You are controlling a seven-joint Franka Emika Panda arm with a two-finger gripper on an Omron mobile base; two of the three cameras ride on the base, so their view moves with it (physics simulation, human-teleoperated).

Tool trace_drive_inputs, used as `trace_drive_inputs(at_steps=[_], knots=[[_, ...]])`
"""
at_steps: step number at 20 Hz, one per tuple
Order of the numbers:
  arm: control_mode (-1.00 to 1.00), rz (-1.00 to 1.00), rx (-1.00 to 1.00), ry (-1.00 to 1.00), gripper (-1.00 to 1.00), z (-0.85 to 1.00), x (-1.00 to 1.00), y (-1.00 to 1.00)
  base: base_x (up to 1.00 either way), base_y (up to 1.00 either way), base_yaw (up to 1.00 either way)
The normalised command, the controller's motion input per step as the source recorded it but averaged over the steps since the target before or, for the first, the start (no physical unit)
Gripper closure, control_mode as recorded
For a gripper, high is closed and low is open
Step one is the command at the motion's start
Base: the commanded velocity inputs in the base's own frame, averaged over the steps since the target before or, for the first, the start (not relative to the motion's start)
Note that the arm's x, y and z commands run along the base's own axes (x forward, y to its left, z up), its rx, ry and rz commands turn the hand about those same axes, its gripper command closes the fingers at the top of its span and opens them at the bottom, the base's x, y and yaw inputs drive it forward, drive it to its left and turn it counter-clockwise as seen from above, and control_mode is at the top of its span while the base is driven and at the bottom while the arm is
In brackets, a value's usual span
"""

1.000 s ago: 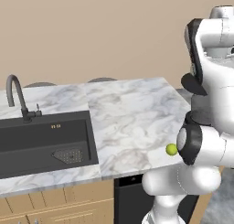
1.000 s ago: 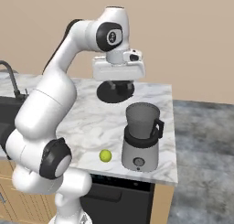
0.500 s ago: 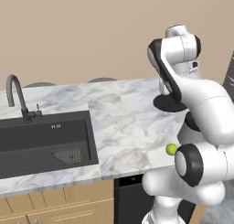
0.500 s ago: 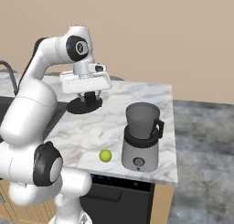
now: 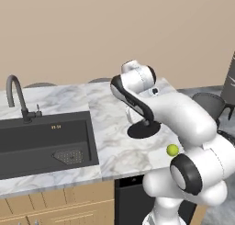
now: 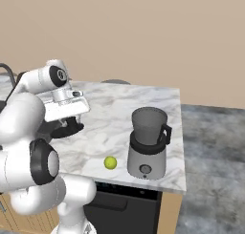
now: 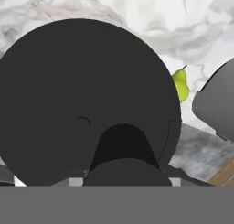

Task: Open the blender lid, put the pear in the blender, close the lid, and start the blender.

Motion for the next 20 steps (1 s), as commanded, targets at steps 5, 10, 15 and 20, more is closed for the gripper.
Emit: trace_drive_inputs(at_steps=[5,10,15,20], knots=[[-1.0,0.09,-0.04,0.05,1.0,-0.94,0.57,0.49,0.0,0.0,0.0],[-1.0,0.11,0.0,0.0,1.0,-0.83,0.44,0.16,0.0,0.0,0.0],[-1.0,0.09,0.0,0.0,1.0,-0.68,0.34,0.01,0.0,0.0,0.0],[-1.0,0.01,0.0,0.03,1.0,-0.53,0.41,0.0,0.0,0.0,0.0]])
